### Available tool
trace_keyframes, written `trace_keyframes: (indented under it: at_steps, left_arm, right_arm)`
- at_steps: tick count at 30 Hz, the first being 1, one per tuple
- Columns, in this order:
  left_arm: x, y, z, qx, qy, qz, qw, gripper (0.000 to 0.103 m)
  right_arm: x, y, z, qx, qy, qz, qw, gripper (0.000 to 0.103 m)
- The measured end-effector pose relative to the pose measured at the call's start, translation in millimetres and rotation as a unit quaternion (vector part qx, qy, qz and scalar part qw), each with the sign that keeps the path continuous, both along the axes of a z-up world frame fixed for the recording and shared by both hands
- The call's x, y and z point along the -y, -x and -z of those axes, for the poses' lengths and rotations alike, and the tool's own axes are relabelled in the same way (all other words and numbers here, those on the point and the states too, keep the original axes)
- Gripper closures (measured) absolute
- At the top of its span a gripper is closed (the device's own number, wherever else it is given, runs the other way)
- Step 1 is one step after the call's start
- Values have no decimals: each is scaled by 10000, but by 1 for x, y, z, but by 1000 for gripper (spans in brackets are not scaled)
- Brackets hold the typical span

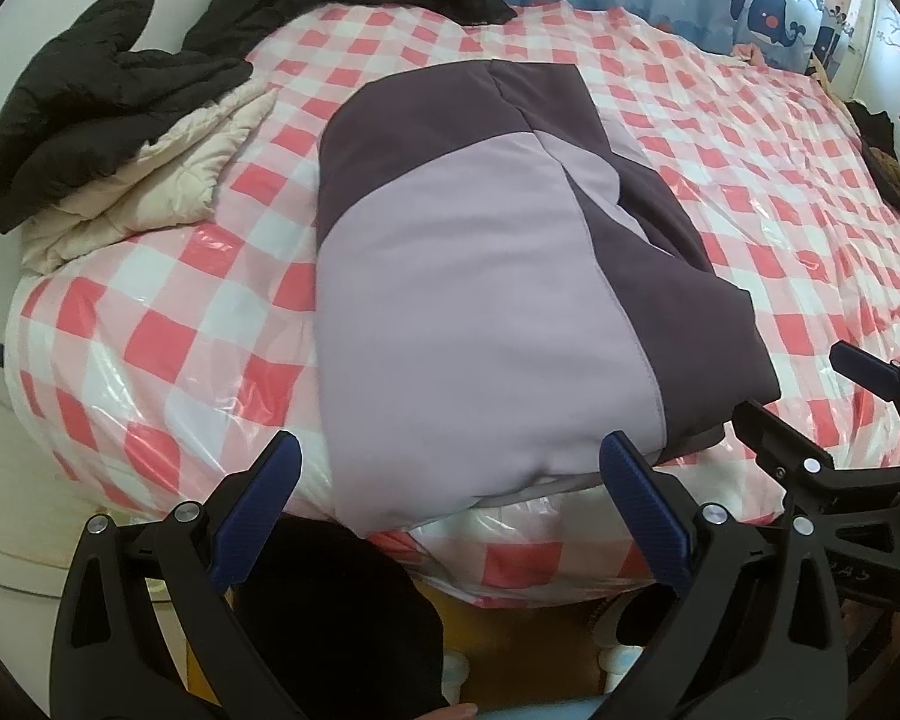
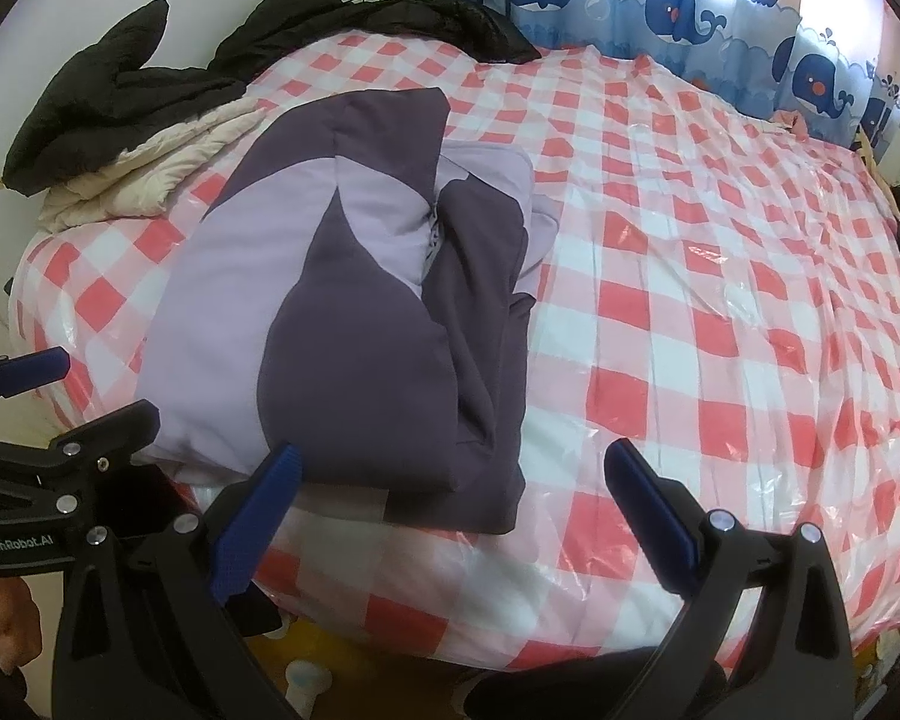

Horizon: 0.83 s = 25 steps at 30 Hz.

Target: Fold large clothes

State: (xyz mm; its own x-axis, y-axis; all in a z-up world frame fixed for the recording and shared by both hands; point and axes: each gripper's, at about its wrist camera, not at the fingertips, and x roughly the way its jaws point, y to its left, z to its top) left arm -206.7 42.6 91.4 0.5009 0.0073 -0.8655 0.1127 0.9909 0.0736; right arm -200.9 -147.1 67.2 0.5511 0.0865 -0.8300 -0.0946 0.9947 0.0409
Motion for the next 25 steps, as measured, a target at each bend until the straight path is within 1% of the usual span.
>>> trace_keyframes:
  at_steps: [3,6,8,9,10,11,12,15,18,22,25]
  left_arm:
    - [1,1,0,60,-189,-38,9998,7]
    - [0,3,-2,103,-248,-74,9996,7]
    - [-2,5,-3,123,-174,-113,9997,7]
    - [-3,6,-5,164,-76,-122,9998,7]
    - [-6,9,-8,272,105,-93,9995,7]
    - [-6,11,-9,314,134,-92,9994,7]
    - [-4,12,-11,364,96,-93,9992,7]
    - [0,15,-15,552,-218,-107,9982,7]
    - [0,16,-16,552,-212,-121,9982,7]
    - [2,20,-18,644,-358,-136,9972,7]
    - [1,21,-20,660,-302,-109,9973,7]
  right_arm:
    - [-1,0,1,-38,-87,-22,10000,6]
    - [-2,1,1,-55,-92,-32,9999,6]
    - [-3,0,2,-77,-140,-31,9999,6]
    - [-3,1,2,-87,-188,-31,9998,6]
    - [-2,1,3,-108,-283,-37,9995,6]
    - [-1,1,4,-122,-354,-34,9993,6]
    - [1,1,4,-123,-398,-24,9991,6]
    - [0,4,2,-52,-424,-26,9991,6]
    - [0,6,-4,60,-407,-12,9992,6]
    - [5,9,-12,202,-435,11,9989,6]
    - [7,9,-13,226,-427,17,9988,6]
